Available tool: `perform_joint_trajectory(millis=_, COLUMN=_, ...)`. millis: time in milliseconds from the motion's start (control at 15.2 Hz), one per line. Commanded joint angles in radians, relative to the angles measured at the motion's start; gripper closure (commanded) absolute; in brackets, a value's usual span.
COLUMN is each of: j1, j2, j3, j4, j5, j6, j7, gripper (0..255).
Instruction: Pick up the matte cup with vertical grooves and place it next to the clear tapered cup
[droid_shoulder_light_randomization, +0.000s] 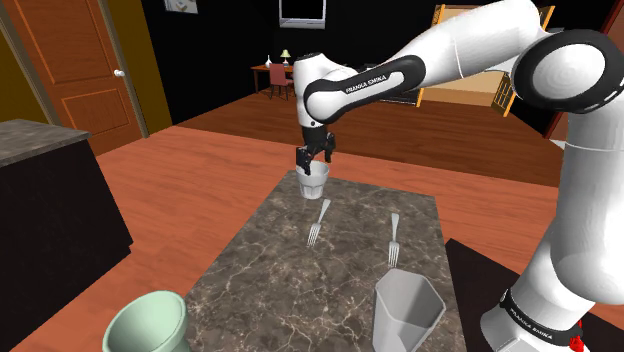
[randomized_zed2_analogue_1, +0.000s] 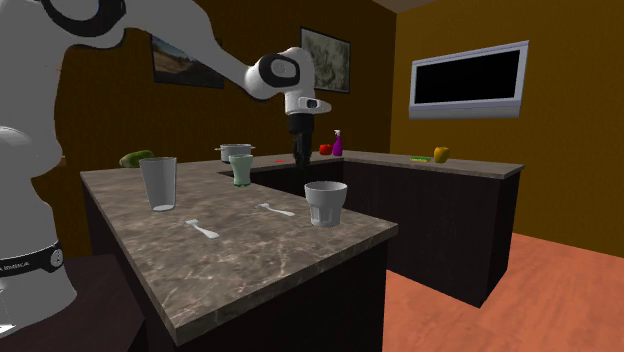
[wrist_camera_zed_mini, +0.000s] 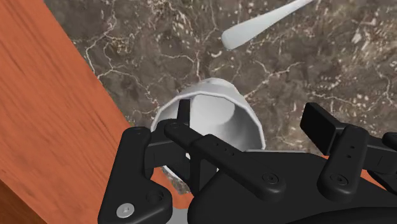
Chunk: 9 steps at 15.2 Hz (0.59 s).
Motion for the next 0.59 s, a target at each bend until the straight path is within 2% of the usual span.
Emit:
perform_joint_trajectory(millis=0, j1=0.013, j2=0.079, j3=-0.001, j4=0.088, j5=-0.016, j6=-0.01, j7=0.012, gripper=0)
perform_joint_trajectory(millis=264, j1=0.043, j2=0.229, j3=-0.006, j4=0.275, j5=-0.041, j6=-0.045, j7=0.025, gripper=0)
perform_joint_trajectory(millis=528, j1=0.038, j2=0.241, j3=-0.009, j4=0.24, j5=-0.046, j6=0.002, j7=0.029, gripper=0)
